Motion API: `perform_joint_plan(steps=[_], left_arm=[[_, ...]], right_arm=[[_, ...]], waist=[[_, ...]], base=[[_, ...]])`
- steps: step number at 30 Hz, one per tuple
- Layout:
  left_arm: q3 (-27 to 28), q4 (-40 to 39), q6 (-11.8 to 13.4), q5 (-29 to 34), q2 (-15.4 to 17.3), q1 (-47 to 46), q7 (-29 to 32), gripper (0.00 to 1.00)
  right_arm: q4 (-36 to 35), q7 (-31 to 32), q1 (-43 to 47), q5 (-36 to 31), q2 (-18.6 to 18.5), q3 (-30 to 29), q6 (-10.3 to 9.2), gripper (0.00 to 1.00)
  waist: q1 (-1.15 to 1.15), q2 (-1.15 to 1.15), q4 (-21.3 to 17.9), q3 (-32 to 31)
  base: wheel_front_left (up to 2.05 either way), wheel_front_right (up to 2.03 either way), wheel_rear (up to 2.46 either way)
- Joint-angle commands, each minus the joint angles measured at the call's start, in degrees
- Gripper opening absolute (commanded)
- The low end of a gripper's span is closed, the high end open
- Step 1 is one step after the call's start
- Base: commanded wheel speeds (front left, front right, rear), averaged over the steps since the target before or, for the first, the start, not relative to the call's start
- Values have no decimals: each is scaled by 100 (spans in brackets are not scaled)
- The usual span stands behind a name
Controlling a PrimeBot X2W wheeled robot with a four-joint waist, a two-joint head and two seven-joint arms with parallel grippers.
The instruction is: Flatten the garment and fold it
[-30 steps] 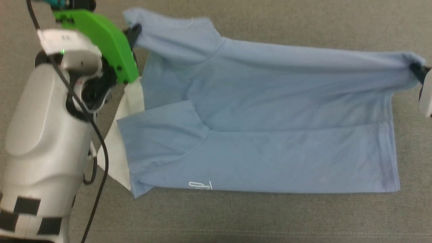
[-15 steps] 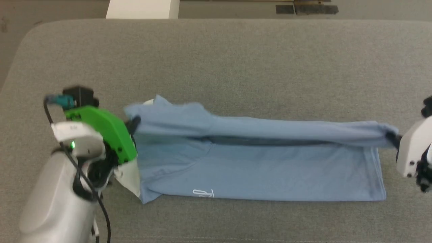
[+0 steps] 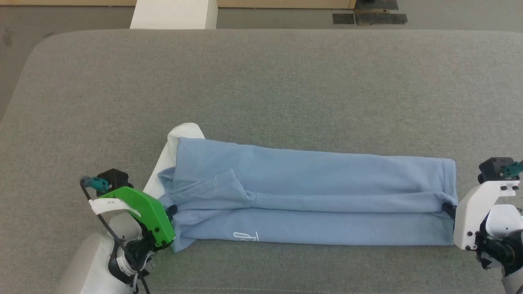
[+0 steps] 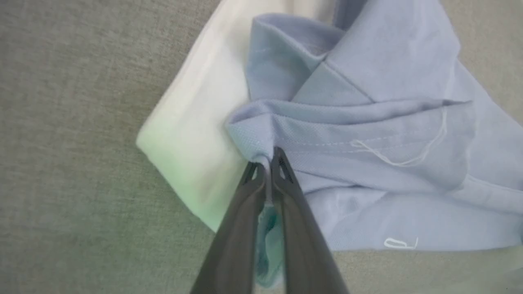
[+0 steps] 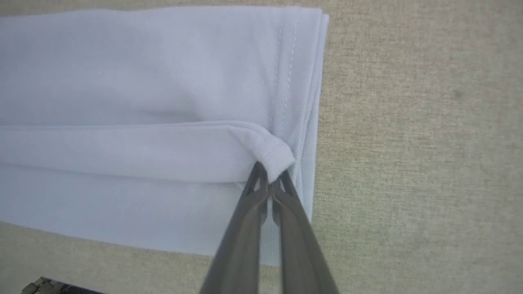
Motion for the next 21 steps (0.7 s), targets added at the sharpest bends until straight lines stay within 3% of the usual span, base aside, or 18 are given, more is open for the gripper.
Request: perform_joint_plan(steps=[1,8,11,15,21], left_arm=[[-26,71,-1,11,24,-19,15,100],[42,-204,94,69,389,-71,248,100],[275,-581,197,53,495,-60,63,100],[643,-1117,129,269,529,-91,-931,100],[747,-1393,-291,1096,496,-66,-3038,100]], right_arm=[[34,-66,38,-28,-12,9,-9,100],[-276,-93,199,271,-272,-209,-9,100],[-455,-8,290,430,-366,-474,-9,100],[-534,99,343,438,-479,-808,-9,100],[-504,162,209,447,-473,-900,-9,100]], waist=[[0,0,-11,-82],[0,0,2,-535],[0,0,-15,-673],[0,0,-12,-695],[0,0,60,-402]], base=[[0,0,0],[0,0,0],[0,0,0],[0,0,0],[0,0,0]])
